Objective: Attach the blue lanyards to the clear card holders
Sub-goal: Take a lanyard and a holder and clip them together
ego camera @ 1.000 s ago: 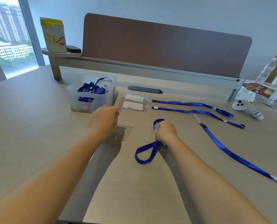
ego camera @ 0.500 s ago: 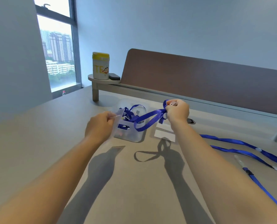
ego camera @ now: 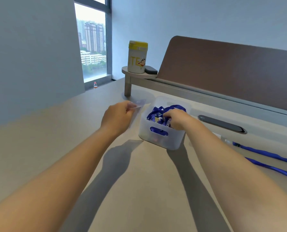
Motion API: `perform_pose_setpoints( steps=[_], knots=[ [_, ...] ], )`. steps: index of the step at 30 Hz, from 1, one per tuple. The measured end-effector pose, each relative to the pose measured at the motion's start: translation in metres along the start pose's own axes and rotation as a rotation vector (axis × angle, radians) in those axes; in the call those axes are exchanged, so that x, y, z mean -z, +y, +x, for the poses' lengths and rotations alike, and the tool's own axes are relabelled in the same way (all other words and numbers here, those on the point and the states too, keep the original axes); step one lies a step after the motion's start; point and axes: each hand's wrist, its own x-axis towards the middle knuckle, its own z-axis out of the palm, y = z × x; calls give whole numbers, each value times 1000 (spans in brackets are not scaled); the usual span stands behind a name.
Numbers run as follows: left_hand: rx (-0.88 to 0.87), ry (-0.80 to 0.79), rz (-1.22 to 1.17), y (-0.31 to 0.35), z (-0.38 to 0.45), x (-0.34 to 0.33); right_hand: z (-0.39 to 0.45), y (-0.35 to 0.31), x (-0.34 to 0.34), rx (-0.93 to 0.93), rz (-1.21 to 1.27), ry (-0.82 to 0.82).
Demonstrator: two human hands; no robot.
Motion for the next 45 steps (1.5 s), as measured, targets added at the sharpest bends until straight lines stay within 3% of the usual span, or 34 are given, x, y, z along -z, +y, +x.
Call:
perform_pose_setpoints(
  steps=[6, 13, 18, 22, 27, 32, 41, 45],
  knots=[
    [-79, -14, 55, 17, -13, -1, -51, 16, 22, -18, 13, 80],
    [-251, -39, 87, 68, -55, -25, -137, 79, 13, -205, 186, 218],
    [-427, -80, 18, 114, -103, -68, -210, 144, -20, -394, 229, 192],
    [-544, -213, 6, 142, -136, -109, -252, 201, -52, -605, 259, 199],
    [-595, -285, 39, 160, -151, -142, -276, 255, -83, -863, 270, 271],
    [-581, -326, 153, 161, -148, -157, -270, 267, -98, -978, 244, 289],
    [-561, -343, 180, 153, -140, -165, -258, 267, -98, -854, 98, 300],
    [-556, -340, 175, 150, -140, -163, -250, 270, -101, -870, 234, 372]
  ],
)
